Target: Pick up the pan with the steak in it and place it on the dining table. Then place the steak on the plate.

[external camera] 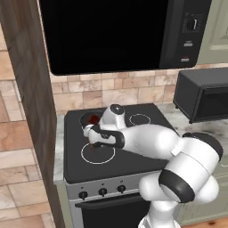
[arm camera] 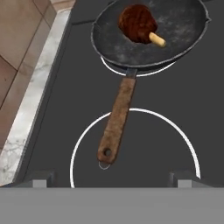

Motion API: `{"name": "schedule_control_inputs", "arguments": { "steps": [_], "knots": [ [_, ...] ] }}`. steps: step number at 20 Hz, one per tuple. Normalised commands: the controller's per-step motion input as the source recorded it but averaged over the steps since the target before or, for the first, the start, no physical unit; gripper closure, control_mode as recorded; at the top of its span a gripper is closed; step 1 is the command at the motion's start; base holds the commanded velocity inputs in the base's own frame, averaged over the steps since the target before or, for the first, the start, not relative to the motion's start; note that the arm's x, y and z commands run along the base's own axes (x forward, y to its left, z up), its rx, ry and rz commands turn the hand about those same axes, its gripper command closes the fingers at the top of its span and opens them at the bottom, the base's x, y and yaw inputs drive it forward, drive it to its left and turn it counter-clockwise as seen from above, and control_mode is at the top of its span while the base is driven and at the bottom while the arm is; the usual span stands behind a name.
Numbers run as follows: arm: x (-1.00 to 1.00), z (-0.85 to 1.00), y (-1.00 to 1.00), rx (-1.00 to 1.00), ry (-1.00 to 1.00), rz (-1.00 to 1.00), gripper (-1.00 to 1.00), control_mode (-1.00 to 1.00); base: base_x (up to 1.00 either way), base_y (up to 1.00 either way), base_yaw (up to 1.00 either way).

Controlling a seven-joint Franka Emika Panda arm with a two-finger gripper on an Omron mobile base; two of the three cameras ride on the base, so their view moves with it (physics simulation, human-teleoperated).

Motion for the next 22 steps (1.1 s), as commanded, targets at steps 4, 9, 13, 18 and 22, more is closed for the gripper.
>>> {"name": "schedule_control_inputs", "arguments": {
  "steps": [4, 9, 13, 18, 22],
  "knots": [
    [0.12, -0.08, 0.07, -0.01, 0.01, 0.00, -1.00, -1.00, 0.00, 0.00, 0.00],
    [0.02, -0.09, 0.00, 0.00, 0.00, 0.00, -1.00, -1.00, 0.00, 0.00, 0.00],
    [0.07, -0.24, 0.00, 0.00, 0.02, 0.00, -1.00, -1.00, 0.00, 0.00, 0.00],
    [0.12, -0.22, 0.00, 0.00, 0.00, 0.00, -1.00, -1.00, 0.00, 0.00, 0.00],
    [0.18, -0.21, 0.04, 0.00, 0.00, 0.00, -1.00, -1.00, 0.00, 0.00, 0.00]
  ]
}}
